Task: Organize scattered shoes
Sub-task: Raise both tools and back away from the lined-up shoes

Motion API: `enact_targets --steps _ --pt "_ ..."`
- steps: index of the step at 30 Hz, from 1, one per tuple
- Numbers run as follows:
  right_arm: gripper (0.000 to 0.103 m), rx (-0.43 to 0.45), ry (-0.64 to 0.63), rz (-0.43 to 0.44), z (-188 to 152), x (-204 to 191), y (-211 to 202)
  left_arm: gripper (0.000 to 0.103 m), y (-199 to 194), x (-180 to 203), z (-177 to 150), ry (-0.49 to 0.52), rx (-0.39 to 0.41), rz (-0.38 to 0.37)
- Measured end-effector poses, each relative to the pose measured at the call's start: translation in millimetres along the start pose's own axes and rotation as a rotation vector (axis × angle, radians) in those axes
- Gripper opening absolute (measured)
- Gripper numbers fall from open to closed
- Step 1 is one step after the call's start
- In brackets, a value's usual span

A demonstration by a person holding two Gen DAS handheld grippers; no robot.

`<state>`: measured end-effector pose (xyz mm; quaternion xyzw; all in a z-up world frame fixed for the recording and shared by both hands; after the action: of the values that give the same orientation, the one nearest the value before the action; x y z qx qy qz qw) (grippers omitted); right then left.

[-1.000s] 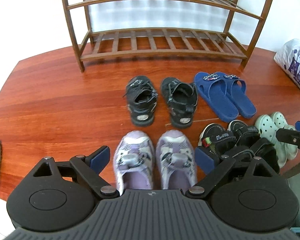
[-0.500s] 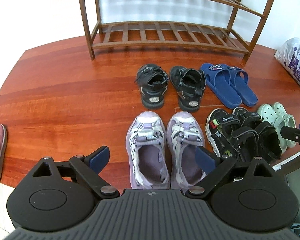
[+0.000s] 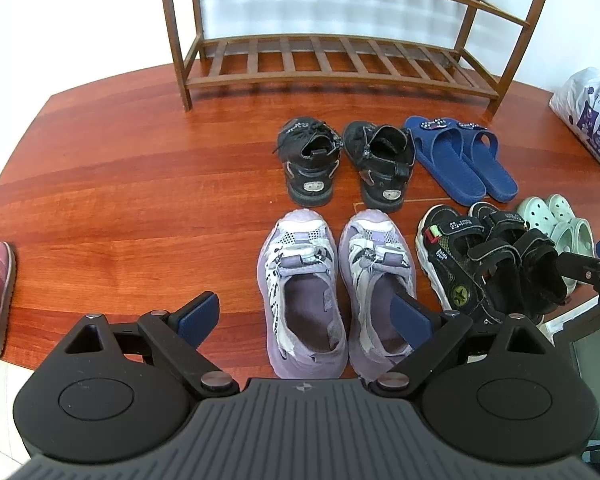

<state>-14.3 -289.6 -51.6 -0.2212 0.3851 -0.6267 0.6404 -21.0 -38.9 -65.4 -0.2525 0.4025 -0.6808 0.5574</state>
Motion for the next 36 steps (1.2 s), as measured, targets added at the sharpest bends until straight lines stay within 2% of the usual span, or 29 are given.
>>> enact_targets --steps 20,36 --pt "0.088 -0.037 -0.049 0.031 7.2 -3.7 9.8 0.094 2.3 -4.8 0.0 -0.069 -0.019 0.035" --pt "0.088 -0.067 -0.123 0.084 28.0 -4.2 19.4 0.094 -7.3 -9.8 4.5 -0.163 -0.014 0.104"
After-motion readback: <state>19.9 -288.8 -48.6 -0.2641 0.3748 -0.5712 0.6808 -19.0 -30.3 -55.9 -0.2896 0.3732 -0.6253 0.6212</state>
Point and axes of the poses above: each gripper's, at about its wrist camera, not at the fingertips, and y roughly the way its jaws point, x to its right, z to its top, the point moved 9 cm from there along y, roughly the way its jaws point, and after that the axes turned 15 degrees about y, right-handed, at the moved point
